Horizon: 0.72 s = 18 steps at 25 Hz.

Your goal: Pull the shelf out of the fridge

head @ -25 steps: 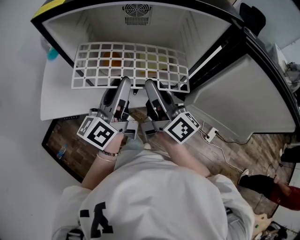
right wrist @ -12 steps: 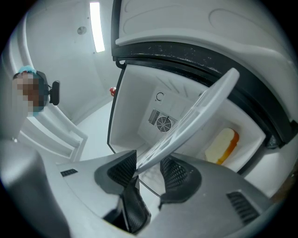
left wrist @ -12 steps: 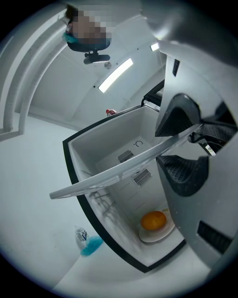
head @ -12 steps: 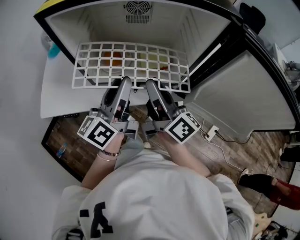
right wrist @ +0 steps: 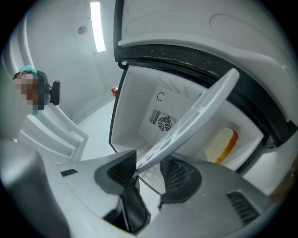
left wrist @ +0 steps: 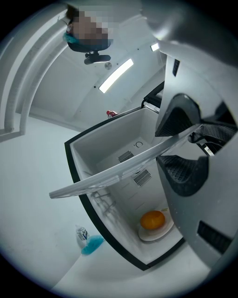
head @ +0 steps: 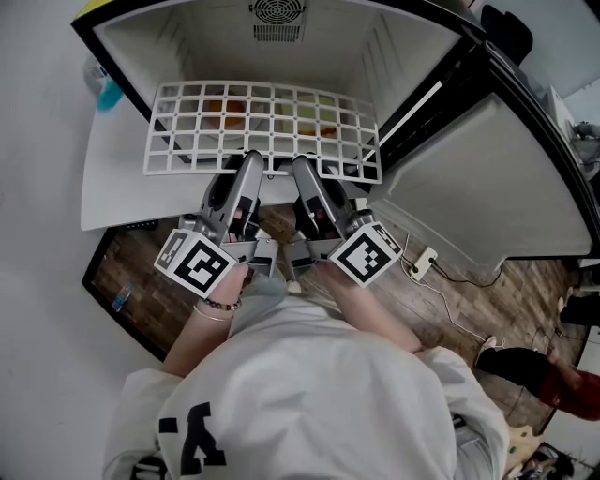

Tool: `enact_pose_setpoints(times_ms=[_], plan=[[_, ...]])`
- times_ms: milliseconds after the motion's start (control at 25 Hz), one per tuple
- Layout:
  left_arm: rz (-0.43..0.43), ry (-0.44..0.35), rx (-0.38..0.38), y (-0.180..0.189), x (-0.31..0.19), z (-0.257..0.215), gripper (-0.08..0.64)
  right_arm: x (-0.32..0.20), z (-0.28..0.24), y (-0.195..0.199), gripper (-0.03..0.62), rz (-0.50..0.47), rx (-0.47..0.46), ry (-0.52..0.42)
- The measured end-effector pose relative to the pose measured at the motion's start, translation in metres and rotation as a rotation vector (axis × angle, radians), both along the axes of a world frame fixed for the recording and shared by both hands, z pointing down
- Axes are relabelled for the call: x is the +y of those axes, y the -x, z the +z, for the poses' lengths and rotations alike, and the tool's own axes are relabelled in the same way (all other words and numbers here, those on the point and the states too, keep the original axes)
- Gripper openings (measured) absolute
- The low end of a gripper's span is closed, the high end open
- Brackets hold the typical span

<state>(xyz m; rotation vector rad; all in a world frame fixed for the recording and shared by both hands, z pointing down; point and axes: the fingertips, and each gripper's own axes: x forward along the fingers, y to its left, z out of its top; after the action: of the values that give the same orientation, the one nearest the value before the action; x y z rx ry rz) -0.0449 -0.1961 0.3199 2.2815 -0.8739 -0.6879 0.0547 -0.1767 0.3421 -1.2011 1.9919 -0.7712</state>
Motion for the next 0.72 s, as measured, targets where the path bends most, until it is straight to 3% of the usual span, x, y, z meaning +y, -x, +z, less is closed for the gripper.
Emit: enact_pose_setpoints(times_ms=[720], plan=[[-0.015,0.008,0.021,0.002,0.012,0.005,0.132,0.011,0.001,0.001,0.178,-0.011,0.009,-0.001]])
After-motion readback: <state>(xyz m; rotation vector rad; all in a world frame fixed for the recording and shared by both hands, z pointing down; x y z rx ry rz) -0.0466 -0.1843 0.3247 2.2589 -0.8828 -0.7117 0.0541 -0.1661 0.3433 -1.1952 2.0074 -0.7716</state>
